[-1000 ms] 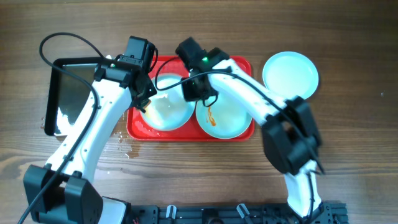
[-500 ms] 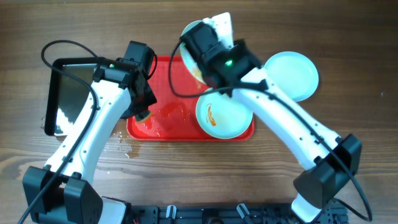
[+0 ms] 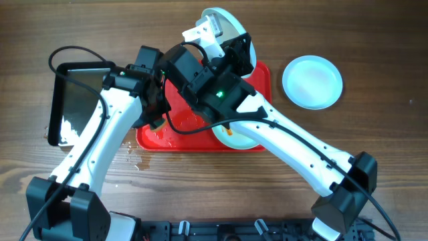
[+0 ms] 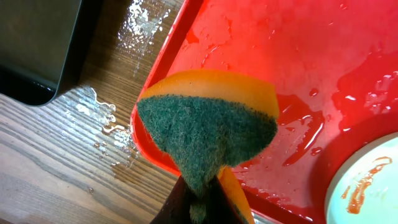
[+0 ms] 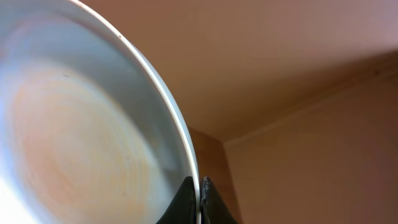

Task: Clean dirty plates on tray and stack at the side
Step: 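Lift the plate with the right gripper and stack it on the right plate, then move the right gripper back and grasp the rim of the last plate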

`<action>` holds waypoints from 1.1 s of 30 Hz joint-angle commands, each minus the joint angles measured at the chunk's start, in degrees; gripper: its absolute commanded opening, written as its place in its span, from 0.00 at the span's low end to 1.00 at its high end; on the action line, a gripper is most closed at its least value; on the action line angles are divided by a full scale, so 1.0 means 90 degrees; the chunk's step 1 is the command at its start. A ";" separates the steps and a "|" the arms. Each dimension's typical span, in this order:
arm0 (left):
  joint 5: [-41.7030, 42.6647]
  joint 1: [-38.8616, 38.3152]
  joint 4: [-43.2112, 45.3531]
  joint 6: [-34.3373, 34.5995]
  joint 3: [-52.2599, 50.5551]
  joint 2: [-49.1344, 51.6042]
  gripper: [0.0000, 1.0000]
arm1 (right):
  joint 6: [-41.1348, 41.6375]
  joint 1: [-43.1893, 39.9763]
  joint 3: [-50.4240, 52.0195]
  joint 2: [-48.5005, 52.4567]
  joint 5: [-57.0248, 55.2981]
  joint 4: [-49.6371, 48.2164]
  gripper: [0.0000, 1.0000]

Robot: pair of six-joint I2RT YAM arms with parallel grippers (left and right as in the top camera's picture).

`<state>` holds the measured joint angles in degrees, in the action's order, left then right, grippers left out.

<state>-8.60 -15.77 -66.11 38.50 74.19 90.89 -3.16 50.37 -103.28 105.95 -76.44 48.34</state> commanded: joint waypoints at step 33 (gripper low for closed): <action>0.0362 -0.0034 0.0415 -0.0083 -0.0102 0.0010 0.04 | 0.3300 -0.6227 0.1664 -0.0027 0.7045 0.1078 0.20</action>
<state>-6.04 -15.77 -62.50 38.26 73.54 90.91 27.24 -5.58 -90.26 105.95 -15.84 59.40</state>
